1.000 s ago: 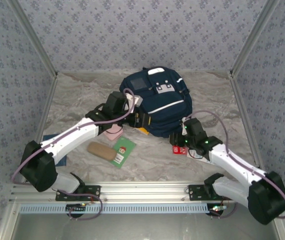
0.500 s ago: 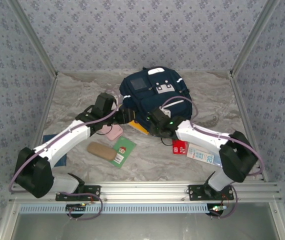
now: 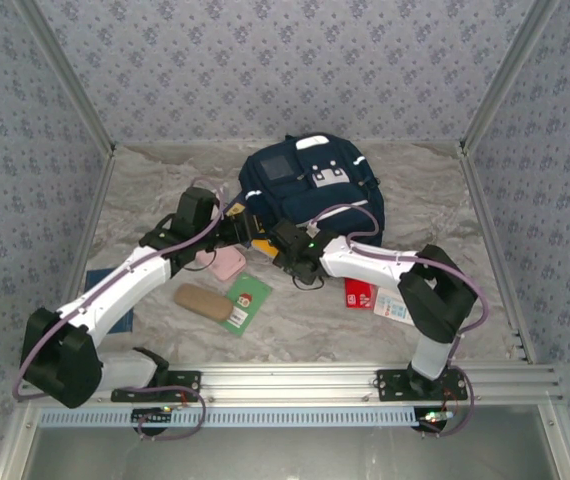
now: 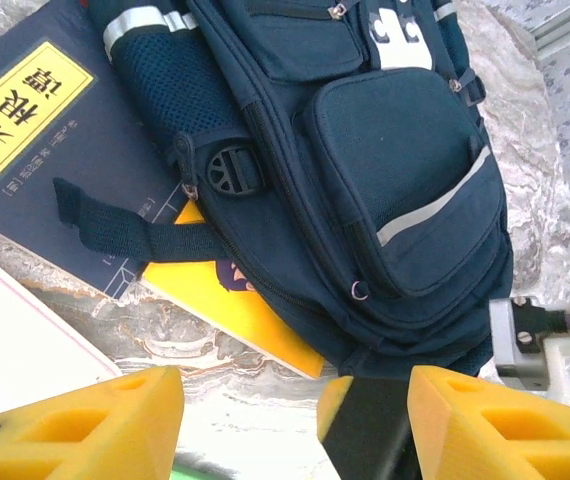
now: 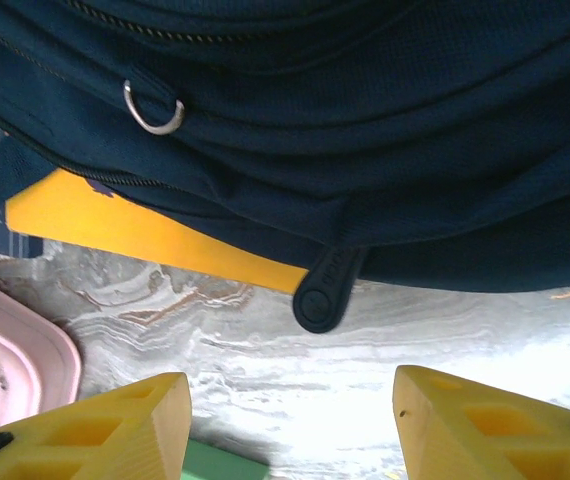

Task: Pack the student bag

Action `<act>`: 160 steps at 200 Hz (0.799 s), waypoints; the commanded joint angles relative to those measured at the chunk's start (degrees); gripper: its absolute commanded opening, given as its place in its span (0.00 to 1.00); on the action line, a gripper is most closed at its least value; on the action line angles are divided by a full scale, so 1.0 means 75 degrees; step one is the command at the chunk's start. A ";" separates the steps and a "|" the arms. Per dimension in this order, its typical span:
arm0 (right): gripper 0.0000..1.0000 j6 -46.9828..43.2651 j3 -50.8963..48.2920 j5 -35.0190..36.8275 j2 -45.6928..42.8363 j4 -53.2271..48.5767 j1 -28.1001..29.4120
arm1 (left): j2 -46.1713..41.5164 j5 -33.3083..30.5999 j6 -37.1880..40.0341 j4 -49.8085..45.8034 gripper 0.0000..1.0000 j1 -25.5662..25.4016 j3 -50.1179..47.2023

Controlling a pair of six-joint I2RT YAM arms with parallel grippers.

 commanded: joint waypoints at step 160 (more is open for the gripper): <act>0.00 -0.0425 -0.0883 0.0532 0.0061 0.1777 -0.0432 | 0.0056 -0.0221 -0.0358 0.0458 0.61 0.0224 -0.0199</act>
